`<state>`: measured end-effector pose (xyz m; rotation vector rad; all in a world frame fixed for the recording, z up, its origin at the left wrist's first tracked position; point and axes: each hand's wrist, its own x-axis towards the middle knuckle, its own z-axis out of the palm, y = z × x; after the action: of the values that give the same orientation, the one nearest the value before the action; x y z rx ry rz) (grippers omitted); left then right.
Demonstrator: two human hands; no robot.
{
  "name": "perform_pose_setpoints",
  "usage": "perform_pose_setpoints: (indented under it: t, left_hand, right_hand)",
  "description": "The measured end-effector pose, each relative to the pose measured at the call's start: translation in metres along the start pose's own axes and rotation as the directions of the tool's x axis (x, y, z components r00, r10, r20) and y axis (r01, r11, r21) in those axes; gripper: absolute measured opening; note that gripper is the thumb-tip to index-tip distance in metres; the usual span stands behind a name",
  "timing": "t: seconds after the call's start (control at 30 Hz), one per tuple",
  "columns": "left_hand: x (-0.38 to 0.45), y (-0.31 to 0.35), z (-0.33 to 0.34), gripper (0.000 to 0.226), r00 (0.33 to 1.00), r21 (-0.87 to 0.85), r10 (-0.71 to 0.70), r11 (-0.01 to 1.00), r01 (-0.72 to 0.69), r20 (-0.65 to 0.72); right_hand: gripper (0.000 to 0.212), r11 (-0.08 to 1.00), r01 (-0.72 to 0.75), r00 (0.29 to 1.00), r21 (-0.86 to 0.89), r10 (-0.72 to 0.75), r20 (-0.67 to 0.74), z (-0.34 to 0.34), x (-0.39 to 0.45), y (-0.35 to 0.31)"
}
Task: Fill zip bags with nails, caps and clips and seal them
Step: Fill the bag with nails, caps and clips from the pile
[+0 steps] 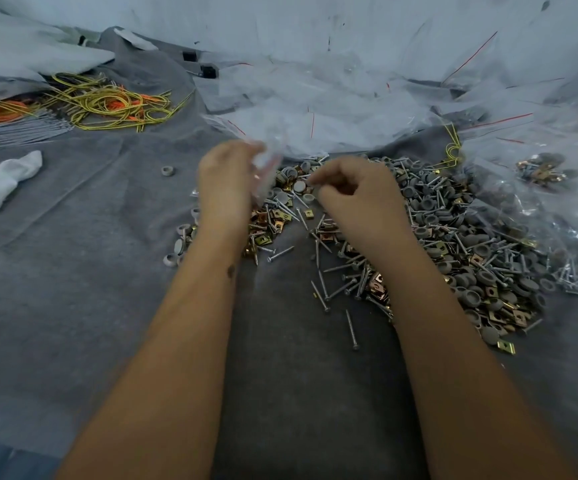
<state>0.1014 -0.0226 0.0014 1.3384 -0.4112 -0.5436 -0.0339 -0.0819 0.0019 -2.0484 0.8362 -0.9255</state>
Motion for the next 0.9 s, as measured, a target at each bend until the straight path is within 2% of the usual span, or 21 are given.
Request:
perform_pose_setpoints:
  t: [0.07,0.13,0.17,0.33,0.43,0.53,0.6,0.7,0.8,0.9]
  left_hand:
    - [-0.012,-0.01,0.016,0.012,0.982,0.276,0.179,0.942,-0.19,0.065]
    - [-0.018,-0.021,0.024,0.009,0.95,0.581,0.27,0.753,-0.31,0.156]
    - [-0.019,-0.025,0.025,0.009,0.943,0.661,0.285,0.675,-0.327,0.175]
    - [-0.02,-0.037,0.031,0.011,0.888,0.717,0.37,0.538,-0.444,0.271]
    - [-0.02,-0.041,0.031,0.014,0.85,0.698,0.404,0.498,-0.514,0.338]
    - [-0.023,-0.043,0.033,0.017,0.796,0.661,0.451,0.459,-0.594,0.403]
    - [-0.025,-0.043,0.034,0.02,0.768,0.621,0.485,0.464,-0.632,0.419]
    - [-0.026,-0.044,0.034,0.023,0.759,0.558,0.503,0.518,-0.648,0.413]
    - [-0.021,-0.044,0.033,0.019,0.816,0.486,0.465,0.655,-0.579,0.344]
    - [-0.012,-0.045,0.033,0.014,0.901,0.373,0.377,0.821,-0.433,0.216]
  right_hand:
    - [0.028,0.99,-0.012,0.996,0.138,0.024,-0.088,-0.001,0.001,0.001]
    - [0.029,0.984,-0.041,0.993,0.174,0.058,-0.098,0.0,0.002,0.003]
    - [0.027,0.986,-0.061,0.993,0.156,0.075,-0.087,0.001,0.002,0.004]
    - [0.025,0.995,-0.083,0.992,0.06,0.088,-0.09,0.008,0.005,0.014]
    - [0.028,0.998,-0.05,0.991,0.028,0.053,-0.121,0.008,0.005,0.016]
    - [0.024,0.996,-0.077,0.978,-0.054,0.065,-0.198,0.006,0.006,0.021]
    - [0.023,0.993,-0.103,0.971,-0.064,0.086,-0.221,0.005,0.006,0.023]
    - [0.031,0.996,-0.09,0.977,0.025,0.093,-0.194,0.004,0.007,0.023]
    - [0.026,0.996,-0.05,0.985,0.069,0.06,-0.161,0.005,0.007,0.021]
    - [0.024,0.999,-0.014,0.986,0.034,0.019,-0.163,0.007,0.007,0.02]
